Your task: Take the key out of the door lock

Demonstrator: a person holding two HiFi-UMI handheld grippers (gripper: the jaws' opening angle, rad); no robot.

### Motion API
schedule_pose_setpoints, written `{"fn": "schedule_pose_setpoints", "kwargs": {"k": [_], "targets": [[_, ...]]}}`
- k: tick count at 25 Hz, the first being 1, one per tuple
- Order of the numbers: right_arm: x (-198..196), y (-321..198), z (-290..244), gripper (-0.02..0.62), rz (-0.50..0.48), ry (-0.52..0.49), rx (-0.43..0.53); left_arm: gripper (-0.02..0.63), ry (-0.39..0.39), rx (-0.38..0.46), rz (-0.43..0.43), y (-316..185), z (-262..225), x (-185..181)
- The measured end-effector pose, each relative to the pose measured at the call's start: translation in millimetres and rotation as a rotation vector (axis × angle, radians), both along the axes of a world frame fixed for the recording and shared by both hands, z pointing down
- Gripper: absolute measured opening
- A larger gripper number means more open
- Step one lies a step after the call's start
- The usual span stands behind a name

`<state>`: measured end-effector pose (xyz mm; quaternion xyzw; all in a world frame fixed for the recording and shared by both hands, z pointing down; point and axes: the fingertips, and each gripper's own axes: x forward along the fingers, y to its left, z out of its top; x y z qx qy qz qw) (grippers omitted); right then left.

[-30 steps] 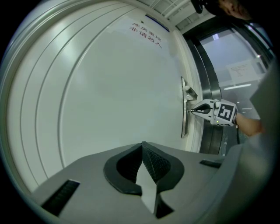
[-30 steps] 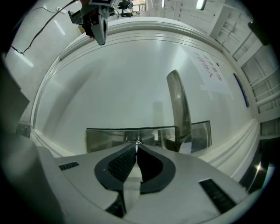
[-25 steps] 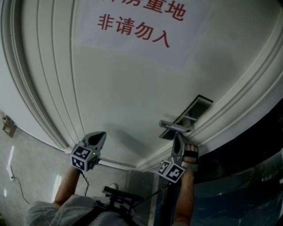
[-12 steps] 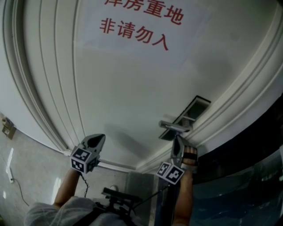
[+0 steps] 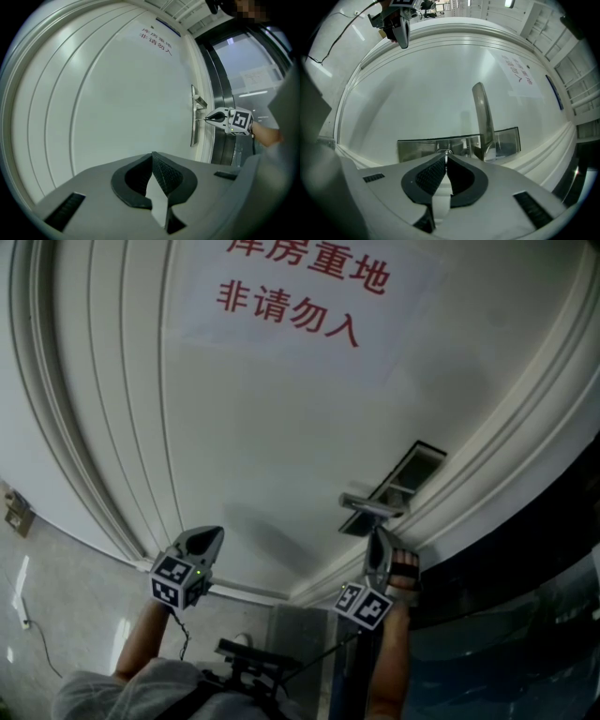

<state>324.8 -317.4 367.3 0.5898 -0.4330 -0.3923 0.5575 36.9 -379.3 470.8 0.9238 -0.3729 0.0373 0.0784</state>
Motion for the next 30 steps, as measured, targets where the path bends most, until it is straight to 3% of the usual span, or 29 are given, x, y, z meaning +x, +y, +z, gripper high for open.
{"fn": "schedule_pose_setpoints", "kwargs": {"k": [20, 25, 30], "targets": [[-14.0, 27.1, -1.2, 0.021, -0.014, -0.049, 0.033, 0.005, 0.001, 0.027, 0.002, 21.7, -6.8, -13.4], [-17.6, 47.3, -5.0, 0.021, -0.026, -0.204, 0.090, 0.006, 0.004, 0.048, 0.011, 33.4, -9.1, -14.3], [-20.6, 74.3, -0.9, 0.021, -0.005, -0.478, 0.138, 0.006, 0.000, 0.072, 0.025, 43.9, -13.1, -15.9]]}}
